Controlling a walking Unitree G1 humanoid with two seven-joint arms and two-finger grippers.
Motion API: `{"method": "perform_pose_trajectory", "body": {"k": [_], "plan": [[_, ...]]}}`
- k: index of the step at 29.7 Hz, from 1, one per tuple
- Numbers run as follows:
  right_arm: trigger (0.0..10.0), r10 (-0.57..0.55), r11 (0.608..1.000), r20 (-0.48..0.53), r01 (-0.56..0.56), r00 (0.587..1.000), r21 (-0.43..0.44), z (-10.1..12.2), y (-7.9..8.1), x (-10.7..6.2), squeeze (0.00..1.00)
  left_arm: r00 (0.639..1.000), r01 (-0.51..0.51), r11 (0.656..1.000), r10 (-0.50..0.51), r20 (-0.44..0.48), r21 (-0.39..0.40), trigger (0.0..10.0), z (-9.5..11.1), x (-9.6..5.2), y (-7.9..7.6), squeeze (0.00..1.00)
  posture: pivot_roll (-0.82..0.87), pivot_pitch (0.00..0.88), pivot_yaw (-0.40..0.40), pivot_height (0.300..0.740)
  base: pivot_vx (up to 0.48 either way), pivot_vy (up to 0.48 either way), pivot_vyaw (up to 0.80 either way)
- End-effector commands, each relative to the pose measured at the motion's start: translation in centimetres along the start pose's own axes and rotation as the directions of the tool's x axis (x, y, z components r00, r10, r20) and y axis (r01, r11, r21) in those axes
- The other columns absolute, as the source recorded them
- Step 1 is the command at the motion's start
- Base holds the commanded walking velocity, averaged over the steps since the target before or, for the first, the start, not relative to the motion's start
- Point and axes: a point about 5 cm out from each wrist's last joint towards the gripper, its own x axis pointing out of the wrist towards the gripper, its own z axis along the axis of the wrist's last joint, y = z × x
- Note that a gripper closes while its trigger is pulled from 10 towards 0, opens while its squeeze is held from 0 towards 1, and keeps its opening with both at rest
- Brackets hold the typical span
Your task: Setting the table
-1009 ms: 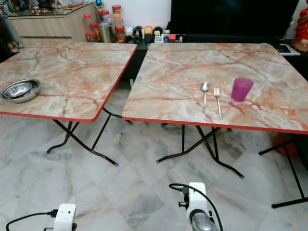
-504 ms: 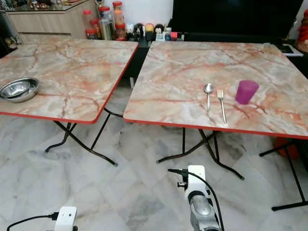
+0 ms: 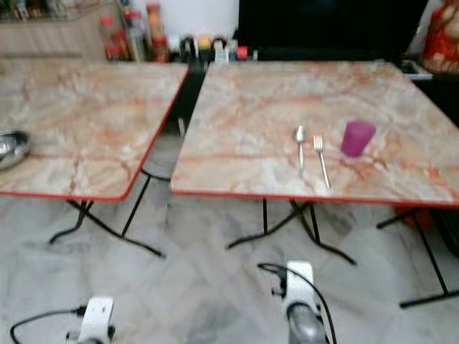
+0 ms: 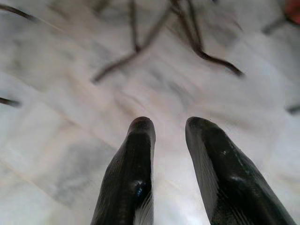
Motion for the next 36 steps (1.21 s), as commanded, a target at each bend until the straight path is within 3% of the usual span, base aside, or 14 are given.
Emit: {"method": "perform_pose_trajectory", "body": {"k": [1, 10, 36], "plan": [[10.0, 0.006, 1.0, -0.013, -0.006, 1.0, 0.001, -0.4, 0.3, -0.1, 0.0, 1.0, -0.01, 1.0, 0.01, -0.026, -0.018, 10.0, -0.6, -0.1, 0.4, 0.0, -0.09, 0.0, -0.004, 0.74, 0.0, 0.0, 0.0], [10.0, 0.001, 1.0, -0.035, -0.001, 0.999, 0.003, -0.8, 0.3, -0.2, 0.0, 1.0, -0.001, 1.0, 0.001, -0.028, -0.02, 10.0, -0.8, -0.1, 0.1, 0.0, -0.1, 0.0, 0.0, 0.74, 0.0, 0.0, 0.0], [10.0, 0.012, 1.0, -0.003, -0.012, 1.0, -0.006, 0.3, 0.7, 0.1, 0.0, 1.0, -0.004, 1.0, 0.003, -0.027, -0.023, 10.0, -0.5, -0.1, 0.1, 0.0, -0.09, 0.012, -0.003, 0.74, 0.293, 0.0, -0.05]]}}
